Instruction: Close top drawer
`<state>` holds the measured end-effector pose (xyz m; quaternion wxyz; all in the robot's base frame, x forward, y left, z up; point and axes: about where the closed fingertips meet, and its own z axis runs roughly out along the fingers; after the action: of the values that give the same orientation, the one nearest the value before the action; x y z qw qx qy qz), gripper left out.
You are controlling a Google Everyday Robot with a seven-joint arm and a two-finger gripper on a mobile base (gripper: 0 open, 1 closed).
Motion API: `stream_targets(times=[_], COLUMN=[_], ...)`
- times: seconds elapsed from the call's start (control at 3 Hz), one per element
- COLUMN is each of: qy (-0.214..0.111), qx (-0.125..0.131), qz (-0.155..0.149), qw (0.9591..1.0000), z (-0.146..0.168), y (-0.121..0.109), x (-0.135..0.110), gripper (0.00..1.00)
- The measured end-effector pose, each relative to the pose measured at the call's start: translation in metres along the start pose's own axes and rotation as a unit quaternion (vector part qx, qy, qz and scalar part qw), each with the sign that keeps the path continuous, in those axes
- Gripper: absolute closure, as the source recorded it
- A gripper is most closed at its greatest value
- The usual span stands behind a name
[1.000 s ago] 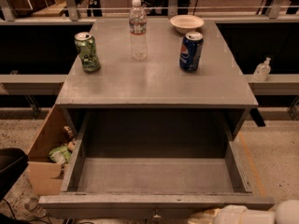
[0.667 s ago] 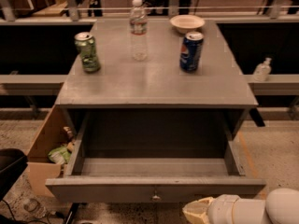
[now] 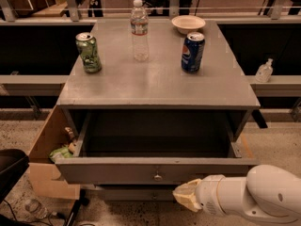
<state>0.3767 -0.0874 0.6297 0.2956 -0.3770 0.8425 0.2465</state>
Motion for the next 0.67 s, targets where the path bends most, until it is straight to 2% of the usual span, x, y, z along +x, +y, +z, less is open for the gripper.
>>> stream_targets(times=[0.33,0.67], qy=[-0.003,-0.010], qx=[-0.010,-0.019], qz=[-0.017,-0.024], qw=[0.9998,0.9995], z=[0.022,0.037], y=[-0.016,-0.027], x=[-0.028,-0.045], gripper=[1.00,1.00])
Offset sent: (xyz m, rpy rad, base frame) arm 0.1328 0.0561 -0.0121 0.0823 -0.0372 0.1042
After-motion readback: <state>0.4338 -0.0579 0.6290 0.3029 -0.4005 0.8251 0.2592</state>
